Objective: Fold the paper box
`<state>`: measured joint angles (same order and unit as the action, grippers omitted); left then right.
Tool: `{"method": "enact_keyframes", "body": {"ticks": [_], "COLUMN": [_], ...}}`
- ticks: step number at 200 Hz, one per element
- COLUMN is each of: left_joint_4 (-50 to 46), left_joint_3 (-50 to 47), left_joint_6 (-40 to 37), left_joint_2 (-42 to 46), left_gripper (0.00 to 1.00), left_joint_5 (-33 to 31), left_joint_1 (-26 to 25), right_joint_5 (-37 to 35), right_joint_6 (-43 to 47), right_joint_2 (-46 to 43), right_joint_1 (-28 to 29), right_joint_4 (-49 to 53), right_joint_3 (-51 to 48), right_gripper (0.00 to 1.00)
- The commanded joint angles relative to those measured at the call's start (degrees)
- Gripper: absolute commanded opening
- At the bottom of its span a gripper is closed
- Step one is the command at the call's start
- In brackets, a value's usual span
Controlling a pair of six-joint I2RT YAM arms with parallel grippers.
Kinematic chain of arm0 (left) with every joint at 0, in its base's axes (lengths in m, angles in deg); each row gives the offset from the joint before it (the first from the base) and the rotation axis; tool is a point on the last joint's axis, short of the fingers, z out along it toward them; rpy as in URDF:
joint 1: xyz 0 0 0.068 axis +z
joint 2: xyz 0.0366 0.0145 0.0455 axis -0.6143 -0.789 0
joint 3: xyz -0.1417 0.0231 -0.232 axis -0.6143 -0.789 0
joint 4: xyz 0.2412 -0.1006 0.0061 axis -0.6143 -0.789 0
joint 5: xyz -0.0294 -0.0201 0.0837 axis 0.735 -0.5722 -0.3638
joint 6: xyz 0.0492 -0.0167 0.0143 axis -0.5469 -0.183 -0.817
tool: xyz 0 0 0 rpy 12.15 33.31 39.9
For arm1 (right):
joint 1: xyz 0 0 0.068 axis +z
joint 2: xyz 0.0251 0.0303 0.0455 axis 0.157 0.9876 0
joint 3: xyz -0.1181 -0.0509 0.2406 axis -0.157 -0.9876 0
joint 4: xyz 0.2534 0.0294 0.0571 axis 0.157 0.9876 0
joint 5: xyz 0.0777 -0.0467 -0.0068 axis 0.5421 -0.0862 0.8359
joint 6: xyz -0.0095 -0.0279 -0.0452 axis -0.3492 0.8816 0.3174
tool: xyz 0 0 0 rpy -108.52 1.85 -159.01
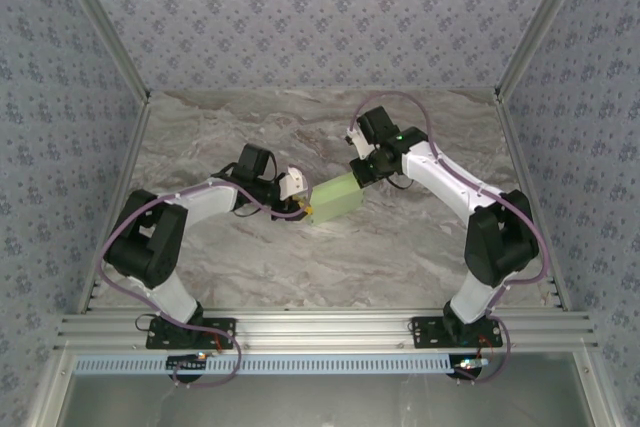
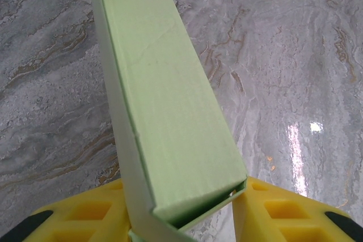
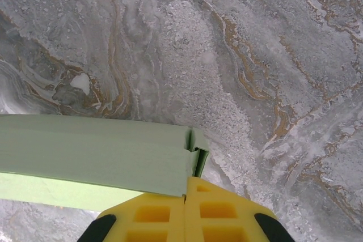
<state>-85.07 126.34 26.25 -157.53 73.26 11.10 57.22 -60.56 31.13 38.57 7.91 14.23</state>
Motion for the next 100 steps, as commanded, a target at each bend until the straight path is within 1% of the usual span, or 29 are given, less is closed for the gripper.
{"method": "enact_keyframes", "body": {"ticks": [1,38,100], "left_joint_4": [-1.07,-1.15,-1.96], "left_joint_3": [1.14,1.32,1.93], "left_joint_6": [-0.43,-0.07,0.52], "left_joint_2": [-1.35,-1.58,-1.62], "left_gripper": [0.41,0.41,0.41], "left_joint_5": [-0.86,-1.22,-1.9], "left_joint_1": [-0.82,-0.96,-0.97], "right_joint_5": [1.23,1.3,-0.52], "right_joint_6": [-1.97,-2.55,0.41], "right_joint_2": [-0.77,-2.2,-3.72], "right_joint_1": [0.28,-0.02,0.08], "right_joint_4": [-0.64,-2.52,-5.87], "right_joint_3": [-3.0,-5.55,-10.45], "right_gripper": [0.07,0.06,0.06]}}
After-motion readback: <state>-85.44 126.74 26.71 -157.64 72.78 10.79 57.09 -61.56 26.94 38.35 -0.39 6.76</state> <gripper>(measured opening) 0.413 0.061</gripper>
